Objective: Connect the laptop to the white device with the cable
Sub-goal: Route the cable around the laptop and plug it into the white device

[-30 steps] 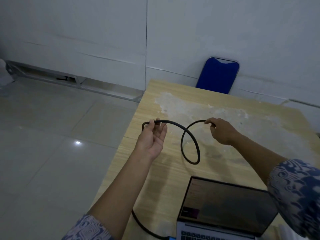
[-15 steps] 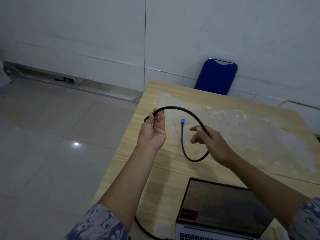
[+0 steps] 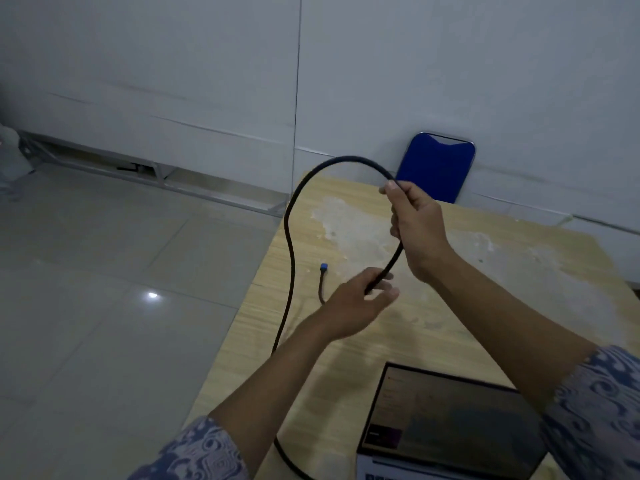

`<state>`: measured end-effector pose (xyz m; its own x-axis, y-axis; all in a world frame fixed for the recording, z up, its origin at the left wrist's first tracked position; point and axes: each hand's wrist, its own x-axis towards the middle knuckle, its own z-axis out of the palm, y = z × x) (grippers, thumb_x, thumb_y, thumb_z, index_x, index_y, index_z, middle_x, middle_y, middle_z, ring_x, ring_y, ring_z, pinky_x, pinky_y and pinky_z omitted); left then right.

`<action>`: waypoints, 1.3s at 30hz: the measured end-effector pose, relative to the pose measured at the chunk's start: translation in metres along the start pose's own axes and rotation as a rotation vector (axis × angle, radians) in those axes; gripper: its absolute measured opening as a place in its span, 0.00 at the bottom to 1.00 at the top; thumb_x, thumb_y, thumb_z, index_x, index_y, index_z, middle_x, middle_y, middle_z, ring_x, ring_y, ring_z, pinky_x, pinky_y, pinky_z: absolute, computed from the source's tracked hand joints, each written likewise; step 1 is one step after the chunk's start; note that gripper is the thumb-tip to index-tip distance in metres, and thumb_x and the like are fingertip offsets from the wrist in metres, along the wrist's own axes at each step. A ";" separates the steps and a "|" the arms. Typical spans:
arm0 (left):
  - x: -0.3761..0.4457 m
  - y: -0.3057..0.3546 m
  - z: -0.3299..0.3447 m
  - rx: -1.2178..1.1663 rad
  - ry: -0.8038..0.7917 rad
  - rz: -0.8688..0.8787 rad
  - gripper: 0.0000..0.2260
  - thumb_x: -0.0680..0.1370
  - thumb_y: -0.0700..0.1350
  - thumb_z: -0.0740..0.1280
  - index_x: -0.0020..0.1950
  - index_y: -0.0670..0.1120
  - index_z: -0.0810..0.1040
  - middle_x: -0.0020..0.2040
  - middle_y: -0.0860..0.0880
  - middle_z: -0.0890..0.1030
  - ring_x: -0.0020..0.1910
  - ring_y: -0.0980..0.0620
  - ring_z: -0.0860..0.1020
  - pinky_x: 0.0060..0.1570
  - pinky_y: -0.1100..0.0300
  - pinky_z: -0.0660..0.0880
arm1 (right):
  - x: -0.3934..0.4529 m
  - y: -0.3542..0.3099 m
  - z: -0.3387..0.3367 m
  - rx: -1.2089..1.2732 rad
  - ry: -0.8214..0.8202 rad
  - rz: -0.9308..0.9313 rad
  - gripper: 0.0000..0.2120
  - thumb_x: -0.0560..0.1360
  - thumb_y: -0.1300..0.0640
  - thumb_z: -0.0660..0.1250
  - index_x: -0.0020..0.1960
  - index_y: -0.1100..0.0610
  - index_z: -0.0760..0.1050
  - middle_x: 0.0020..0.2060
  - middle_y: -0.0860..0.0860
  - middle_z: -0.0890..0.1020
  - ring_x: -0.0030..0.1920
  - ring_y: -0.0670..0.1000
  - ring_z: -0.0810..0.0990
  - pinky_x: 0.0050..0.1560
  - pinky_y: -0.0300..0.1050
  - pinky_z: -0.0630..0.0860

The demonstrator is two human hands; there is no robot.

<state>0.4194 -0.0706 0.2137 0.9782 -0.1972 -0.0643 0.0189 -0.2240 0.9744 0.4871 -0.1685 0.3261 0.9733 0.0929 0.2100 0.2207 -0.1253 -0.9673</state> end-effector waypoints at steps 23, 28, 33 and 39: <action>-0.098 -0.087 -0.035 0.274 0.147 0.101 0.17 0.83 0.59 0.56 0.42 0.54 0.78 0.28 0.53 0.70 0.27 0.58 0.67 0.31 0.60 0.64 | 0.060 0.040 -0.098 0.134 0.492 0.565 0.13 0.83 0.59 0.56 0.61 0.58 0.76 0.29 0.50 0.61 0.24 0.48 0.56 0.21 0.39 0.57; -0.106 -0.077 -0.031 0.363 0.134 0.146 0.17 0.83 0.58 0.57 0.40 0.53 0.76 0.27 0.54 0.70 0.26 0.57 0.68 0.29 0.59 0.63 | 0.006 0.079 -0.141 0.173 0.481 0.722 0.13 0.81 0.65 0.47 0.48 0.59 0.70 0.31 0.51 0.61 0.26 0.48 0.56 0.21 0.37 0.58; -0.098 -0.032 0.000 0.415 0.165 0.220 0.17 0.82 0.60 0.55 0.39 0.55 0.75 0.25 0.56 0.71 0.22 0.56 0.67 0.25 0.65 0.59 | -0.031 0.089 -0.177 0.274 0.444 0.869 0.08 0.83 0.64 0.48 0.54 0.60 0.66 0.33 0.53 0.68 0.29 0.49 0.64 0.32 0.43 0.67; -0.087 0.028 0.075 0.501 0.068 0.245 0.17 0.82 0.63 0.55 0.40 0.58 0.75 0.29 0.60 0.75 0.24 0.57 0.71 0.24 0.66 0.63 | -0.043 0.091 -0.214 0.305 0.325 0.926 0.08 0.83 0.62 0.50 0.47 0.61 0.65 0.36 0.54 0.68 0.31 0.49 0.67 0.22 0.36 0.72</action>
<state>0.3192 -0.1318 0.2309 0.9531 -0.2421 0.1815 -0.2949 -0.6090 0.7364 0.4791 -0.3956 0.2591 0.7338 -0.1899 -0.6523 -0.6067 0.2488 -0.7550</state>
